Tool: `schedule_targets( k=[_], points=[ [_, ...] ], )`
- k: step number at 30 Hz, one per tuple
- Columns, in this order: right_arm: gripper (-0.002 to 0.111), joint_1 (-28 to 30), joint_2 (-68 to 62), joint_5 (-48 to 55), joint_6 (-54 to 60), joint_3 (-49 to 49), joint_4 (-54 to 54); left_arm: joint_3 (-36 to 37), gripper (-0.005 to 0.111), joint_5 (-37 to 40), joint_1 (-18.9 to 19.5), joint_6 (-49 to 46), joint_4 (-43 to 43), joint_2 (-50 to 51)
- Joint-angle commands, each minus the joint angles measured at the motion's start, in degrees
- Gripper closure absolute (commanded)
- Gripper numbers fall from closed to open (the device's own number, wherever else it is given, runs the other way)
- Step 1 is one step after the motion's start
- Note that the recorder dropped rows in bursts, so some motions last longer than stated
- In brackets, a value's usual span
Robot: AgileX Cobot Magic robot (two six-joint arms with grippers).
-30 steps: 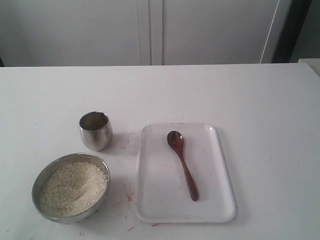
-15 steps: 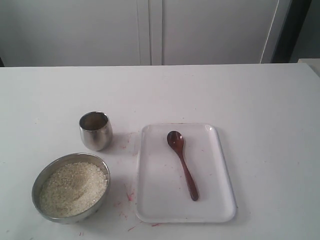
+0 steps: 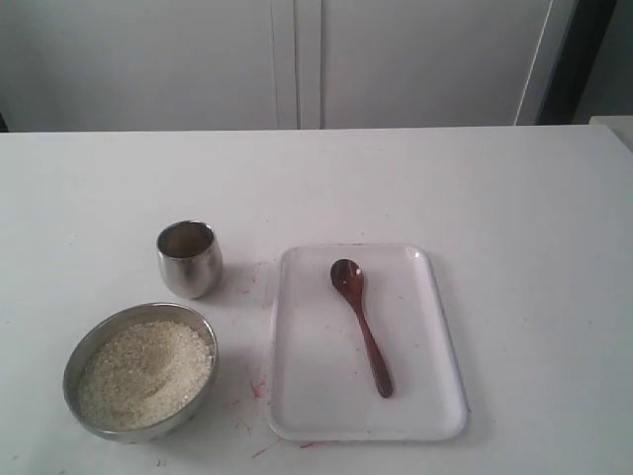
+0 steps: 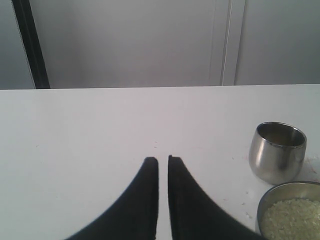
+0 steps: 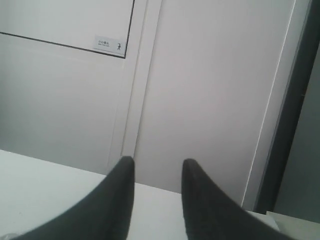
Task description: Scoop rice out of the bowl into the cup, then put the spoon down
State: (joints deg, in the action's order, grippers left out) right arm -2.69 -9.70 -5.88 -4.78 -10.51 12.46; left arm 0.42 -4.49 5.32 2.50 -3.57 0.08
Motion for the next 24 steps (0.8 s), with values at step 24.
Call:
schedule_targets(
  k=[24],
  points=[
    [0.076, 14.7, 9.7, 3.5, -3.4, 10.5, 13.8, -0.4, 0.092, -0.3, -0.4, 0.3, -0.3, -0.1]
  ],
)
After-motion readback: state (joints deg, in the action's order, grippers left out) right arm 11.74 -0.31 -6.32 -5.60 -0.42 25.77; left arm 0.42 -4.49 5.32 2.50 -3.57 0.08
